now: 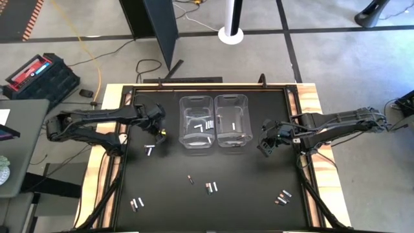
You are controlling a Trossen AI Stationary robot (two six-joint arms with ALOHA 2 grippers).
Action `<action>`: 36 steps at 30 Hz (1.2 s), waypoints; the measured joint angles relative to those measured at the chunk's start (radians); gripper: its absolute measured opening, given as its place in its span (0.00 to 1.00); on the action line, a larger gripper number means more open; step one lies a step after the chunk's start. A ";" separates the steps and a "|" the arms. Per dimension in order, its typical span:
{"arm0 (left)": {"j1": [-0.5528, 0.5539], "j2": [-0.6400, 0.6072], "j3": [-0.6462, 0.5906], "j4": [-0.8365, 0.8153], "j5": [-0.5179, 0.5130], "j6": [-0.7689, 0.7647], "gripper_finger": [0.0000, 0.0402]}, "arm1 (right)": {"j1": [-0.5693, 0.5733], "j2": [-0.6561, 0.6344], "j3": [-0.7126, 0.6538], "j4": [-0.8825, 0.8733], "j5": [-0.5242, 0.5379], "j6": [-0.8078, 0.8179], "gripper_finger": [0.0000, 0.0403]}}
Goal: Sort batteries
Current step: Put the black battery into the right transparent bin
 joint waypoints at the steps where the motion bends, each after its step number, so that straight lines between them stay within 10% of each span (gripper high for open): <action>1: 0.000 -0.013 0.020 -0.011 0.000 0.000 0.08 | 0.000 0.000 0.000 0.000 0.000 0.000 0.45; 13: 0.000 0.024 0.403 -0.100 0.000 0.020 0.08 | 0.000 0.000 0.000 0.001 0.000 0.000 0.45; 36: -0.123 1.076 1.469 -0.098 0.043 0.220 0.08 | 0.000 0.100 0.001 0.015 0.000 0.000 0.45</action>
